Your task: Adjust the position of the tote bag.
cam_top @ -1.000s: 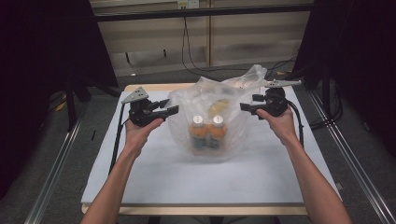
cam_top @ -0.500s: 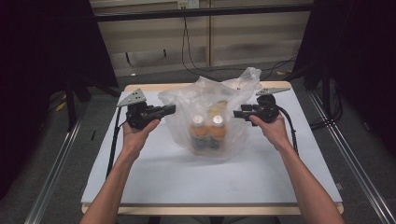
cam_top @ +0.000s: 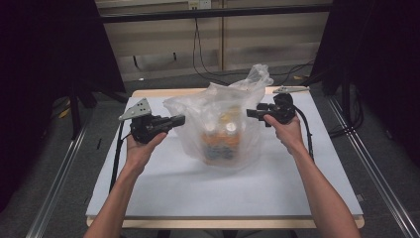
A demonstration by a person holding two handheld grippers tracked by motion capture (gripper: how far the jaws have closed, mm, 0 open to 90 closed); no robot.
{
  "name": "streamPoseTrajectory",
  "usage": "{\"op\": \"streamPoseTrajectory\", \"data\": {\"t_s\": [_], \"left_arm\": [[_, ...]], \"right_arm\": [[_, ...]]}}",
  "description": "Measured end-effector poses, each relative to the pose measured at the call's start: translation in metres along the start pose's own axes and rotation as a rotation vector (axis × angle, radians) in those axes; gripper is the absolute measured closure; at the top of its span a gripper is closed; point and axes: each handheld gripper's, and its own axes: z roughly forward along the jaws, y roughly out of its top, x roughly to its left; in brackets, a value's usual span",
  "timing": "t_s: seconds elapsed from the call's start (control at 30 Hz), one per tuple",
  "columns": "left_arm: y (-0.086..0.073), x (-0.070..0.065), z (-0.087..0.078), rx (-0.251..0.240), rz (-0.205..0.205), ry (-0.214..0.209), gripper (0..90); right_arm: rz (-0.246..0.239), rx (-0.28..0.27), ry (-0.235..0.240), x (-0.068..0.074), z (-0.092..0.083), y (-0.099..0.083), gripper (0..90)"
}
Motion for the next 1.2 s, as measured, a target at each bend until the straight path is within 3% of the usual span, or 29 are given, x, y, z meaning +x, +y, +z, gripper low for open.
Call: {"op": "streamPoseTrajectory", "data": {"t_s": [0.17,0.4,0.43,0.5,0.6,0.67,0.73,0.8,0.87,0.9,1.03,1.2], "left_arm": [[0.0,0.0,-0.001,0.002,0.007,0.005,89.6],[0.0,-0.003,-0.002,-0.002,0.012,-0.006,89.6],[0.0,-0.005,-0.002,-0.011,0.007,-0.019,89.6],[0.0,-0.009,-0.002,-0.007,0.021,-0.022,89.6],[-0.001,-0.015,-0.005,-0.013,0.035,-0.039,89.6],[-0.002,-0.016,-0.006,-0.016,0.04,-0.055,89.7],[-0.002,-0.019,-0.007,-0.007,0.052,-0.052,89.7],[-0.004,-0.023,-0.008,-0.008,0.064,-0.081,89.7],[-0.004,-0.025,-0.008,-0.01,0.067,-0.081,89.7],[-0.005,-0.026,-0.009,-0.004,0.074,-0.085,89.8],[-0.007,-0.026,-0.012,-0.01,0.075,-0.108,89.8],[-0.013,-0.031,-0.018,-0.009,0.08,-0.126,89.8]], "right_arm": [[-0.032,-0.002,0.018,0.006,0.002,-0.001,90.0],[-0.049,-0.019,0.008,0.01,-0.005,0.004,90.0],[-0.044,-0.034,-0.012,0.008,-0.011,0.005,90.0],[-0.039,-0.042,-0.032,0.004,-0.013,0.005,63.4],[-0.007,-0.032,-0.037,0.002,-0.01,0.005,40.0],[0.001,-0.032,-0.029,0.001,-0.009,0.004,37.3],[0.014,-0.022,-0.027,0.002,-0.001,0.003,27.3],[0.02,-0.023,-0.017,0.002,0.003,0.002,27.0],[0.03,-0.026,-0.01,0.003,0.004,0.002,27.0],[0.023,-0.023,-0.007,0.004,0.006,0.002,37.4],[0.02,-0.056,0.037,0.006,0.005,0.003,64.7],[-0.002,-0.044,0.073,0.012,0.009,0.004,85.4]]}}
